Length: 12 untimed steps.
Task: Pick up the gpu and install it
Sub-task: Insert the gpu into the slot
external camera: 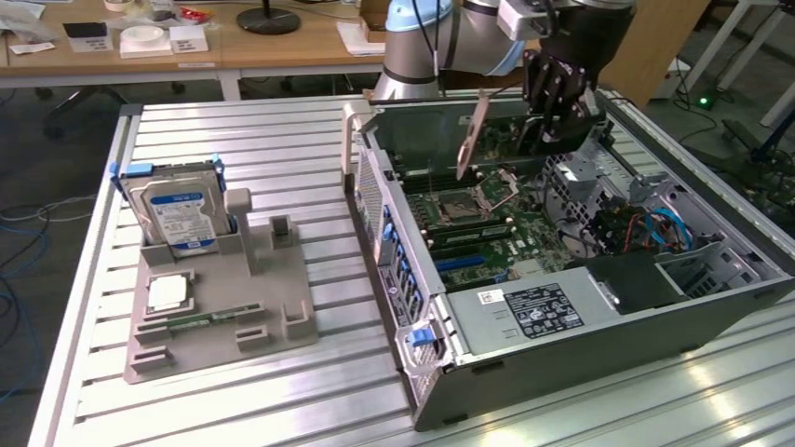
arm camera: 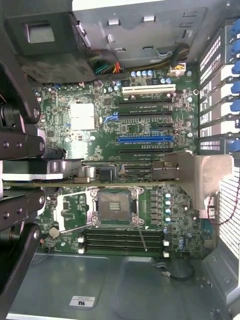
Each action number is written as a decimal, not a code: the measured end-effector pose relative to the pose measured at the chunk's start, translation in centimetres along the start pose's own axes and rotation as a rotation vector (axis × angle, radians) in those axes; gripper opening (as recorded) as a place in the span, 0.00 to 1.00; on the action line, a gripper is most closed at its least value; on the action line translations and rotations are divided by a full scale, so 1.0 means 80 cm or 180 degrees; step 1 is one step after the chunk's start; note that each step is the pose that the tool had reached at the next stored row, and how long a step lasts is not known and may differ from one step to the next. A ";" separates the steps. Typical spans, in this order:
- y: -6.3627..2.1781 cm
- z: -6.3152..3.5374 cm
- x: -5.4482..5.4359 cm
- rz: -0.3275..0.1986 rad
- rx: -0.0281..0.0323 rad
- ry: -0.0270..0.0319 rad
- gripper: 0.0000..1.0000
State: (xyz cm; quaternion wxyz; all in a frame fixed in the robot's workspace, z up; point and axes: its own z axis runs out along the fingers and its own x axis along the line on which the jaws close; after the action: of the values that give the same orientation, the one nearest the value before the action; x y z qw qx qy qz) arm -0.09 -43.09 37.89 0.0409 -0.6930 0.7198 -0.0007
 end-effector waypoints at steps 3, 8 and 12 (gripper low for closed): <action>0.000 0.005 0.000 0.0000 0.0000 -0.0009 0.28; 0.001 0.010 0.001 0.0000 -0.0009 -0.0009 0.28; 0.001 0.014 0.001 0.0000 -0.0016 -0.0009 0.28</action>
State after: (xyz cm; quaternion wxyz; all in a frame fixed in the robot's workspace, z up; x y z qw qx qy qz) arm -0.08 -43.09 36.80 0.0402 -0.6930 0.7198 0.0021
